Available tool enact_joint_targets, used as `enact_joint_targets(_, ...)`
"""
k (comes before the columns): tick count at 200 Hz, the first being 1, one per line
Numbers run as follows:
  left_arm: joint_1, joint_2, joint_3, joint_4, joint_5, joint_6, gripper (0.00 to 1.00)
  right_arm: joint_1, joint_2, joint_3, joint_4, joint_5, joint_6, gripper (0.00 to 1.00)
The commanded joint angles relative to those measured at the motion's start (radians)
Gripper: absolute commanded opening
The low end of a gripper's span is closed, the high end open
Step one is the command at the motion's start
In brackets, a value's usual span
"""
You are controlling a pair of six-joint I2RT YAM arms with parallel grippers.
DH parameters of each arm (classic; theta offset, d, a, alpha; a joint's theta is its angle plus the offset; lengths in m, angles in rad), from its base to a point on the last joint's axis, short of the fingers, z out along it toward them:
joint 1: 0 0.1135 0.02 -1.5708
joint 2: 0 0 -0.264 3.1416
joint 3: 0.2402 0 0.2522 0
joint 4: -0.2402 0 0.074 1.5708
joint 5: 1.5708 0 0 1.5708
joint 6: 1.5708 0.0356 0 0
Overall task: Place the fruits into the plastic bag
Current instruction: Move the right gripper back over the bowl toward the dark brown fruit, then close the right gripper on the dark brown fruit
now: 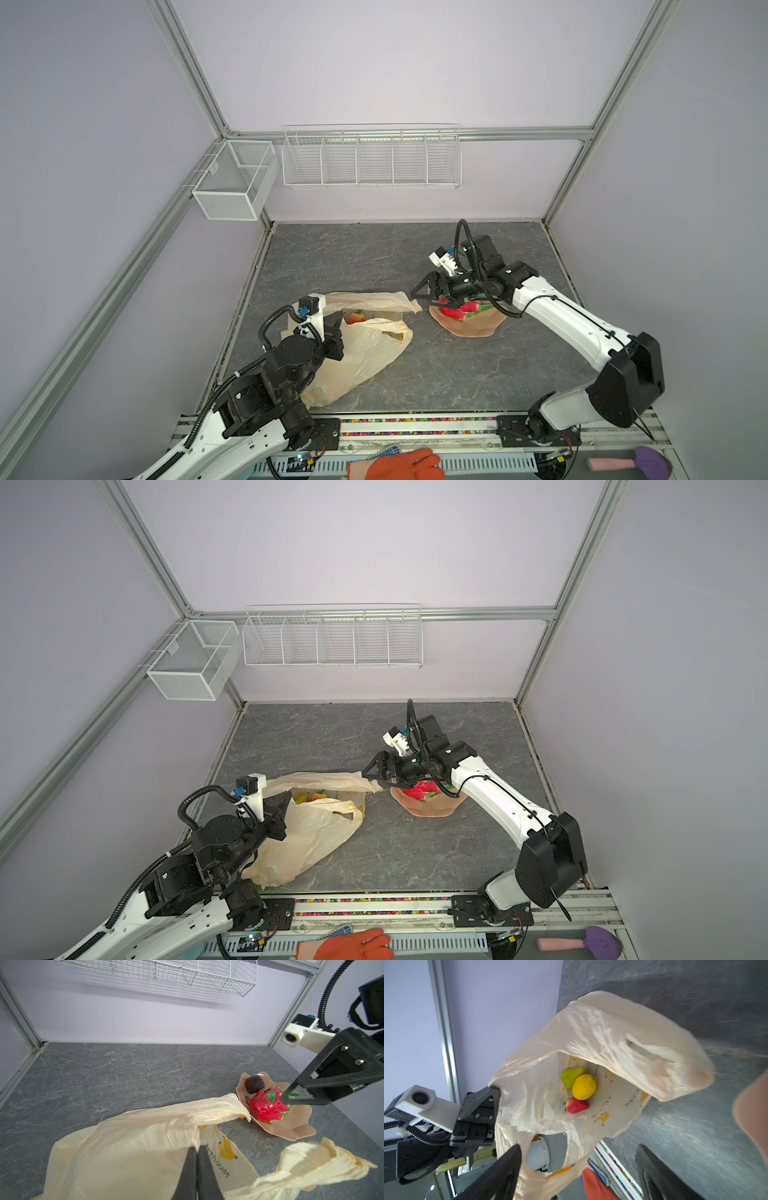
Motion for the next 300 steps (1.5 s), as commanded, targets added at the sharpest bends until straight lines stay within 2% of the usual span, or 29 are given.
enact_joint_targets(1, 0.000, -0.006, 0.011, -0.004, -0.006, 0.002, 0.00, -0.067, 0.019, 0.106, -0.293, 0.200, -0.187, 0.88)
enact_joint_targets(22, 0.000, -0.005, 0.009, -0.006, -0.006, 0.000, 0.00, -0.091, 0.102, 0.221, -0.446, 0.477, -0.304, 0.88)
enact_joint_targets(38, 0.000, -0.004, 0.011, -0.006, -0.008, 0.000, 0.00, -0.092, 0.178, 0.280, -0.485, 0.652, -0.382, 0.88)
enact_joint_targets(69, 0.000, -0.001, 0.012, -0.015, -0.016, -0.001, 0.00, -0.089, 0.309, 0.338, -0.460, 0.785, -0.469, 0.88)
enact_joint_targets(109, 0.000, 0.004, 0.016, -0.020, -0.019, -0.001, 0.00, -0.089, 0.432, 0.398, -0.387, 0.831, -0.508, 0.88)
enact_joint_targets(190, 0.000, 0.004, 0.025, -0.042, -0.030, -0.001, 0.00, -0.088, 0.622, 0.524, -0.369, 0.814, -0.526, 0.88)
enact_joint_targets(226, 0.001, 0.002, 0.028, -0.046, -0.035, -0.001, 0.00, -0.089, 0.667, 0.550, -0.364, 0.824, -0.520, 0.93)
enact_joint_targets(253, 0.000, 0.001, 0.028, -0.048, -0.034, -0.001, 0.00, -0.088, 0.687, 0.543, -0.357, 0.831, -0.516, 1.00)
enact_joint_targets(267, 0.001, 0.001, 0.028, -0.048, -0.035, 0.000, 0.00, -0.089, 0.688, 0.535, -0.353, 0.828, -0.511, 0.97)
enact_joint_targets(300, 0.000, 0.001, 0.026, -0.046, -0.034, 0.000, 0.00, -0.086, 0.660, 0.498, -0.335, 0.839, -0.506, 0.84)
